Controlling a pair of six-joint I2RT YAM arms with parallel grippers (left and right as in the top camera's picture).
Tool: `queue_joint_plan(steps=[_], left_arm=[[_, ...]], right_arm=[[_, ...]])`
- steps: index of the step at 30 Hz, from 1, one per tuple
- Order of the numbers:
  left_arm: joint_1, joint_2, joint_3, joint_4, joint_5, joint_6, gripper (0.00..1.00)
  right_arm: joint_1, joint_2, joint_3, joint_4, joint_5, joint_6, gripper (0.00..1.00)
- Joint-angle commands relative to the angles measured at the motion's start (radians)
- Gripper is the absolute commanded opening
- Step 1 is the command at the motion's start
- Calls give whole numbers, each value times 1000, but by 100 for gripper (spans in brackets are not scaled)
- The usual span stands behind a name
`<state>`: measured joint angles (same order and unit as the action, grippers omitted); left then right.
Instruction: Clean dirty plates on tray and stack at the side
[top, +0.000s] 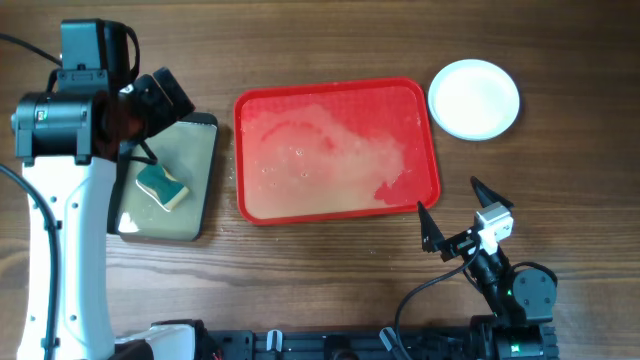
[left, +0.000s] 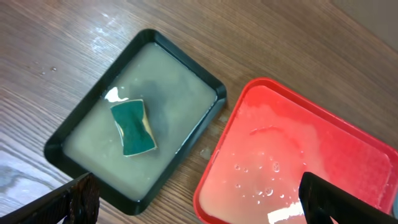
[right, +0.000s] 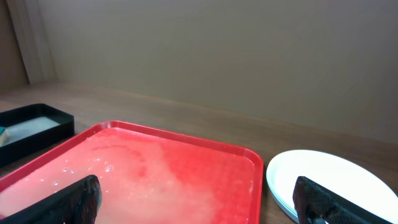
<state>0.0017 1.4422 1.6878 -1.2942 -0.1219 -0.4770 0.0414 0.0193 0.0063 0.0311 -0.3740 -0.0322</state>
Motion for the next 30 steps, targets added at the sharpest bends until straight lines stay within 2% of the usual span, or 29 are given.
queue_joint_plan(steps=[1,3,7,10,14,18,23,30], left_arm=[[-13,-180,-66,34,-29,-2,100],[-20,-330,-233,195,-29,-3,100],[-20,-781,-829,656,-22,-3,100],[-15,-1050,-1158,902,-21,-3,100],[-14,-1315,-1522,1172,-26,-2,100],[-14,-1382,-1603,1194,-37,-1,100],[-15,-1440,-1665,1196,-36,56,100],[-26,-1438,-1668,1209,-33,80,100]], right_arm=[[0,-3,-1,2,-20,-14,100],[0,-3,-1,2,-20,-14,100],[0,-3,-1,2,-20,-13,100],[0,-3,-1,2,-20,-13,99],[0,-3,-1,2,-20,-14,100],[0,-3,-1,2,-20,-14,100],[0,-3,-1,2,-20,-13,100],[0,-3,-1,2,-20,-13,100]])
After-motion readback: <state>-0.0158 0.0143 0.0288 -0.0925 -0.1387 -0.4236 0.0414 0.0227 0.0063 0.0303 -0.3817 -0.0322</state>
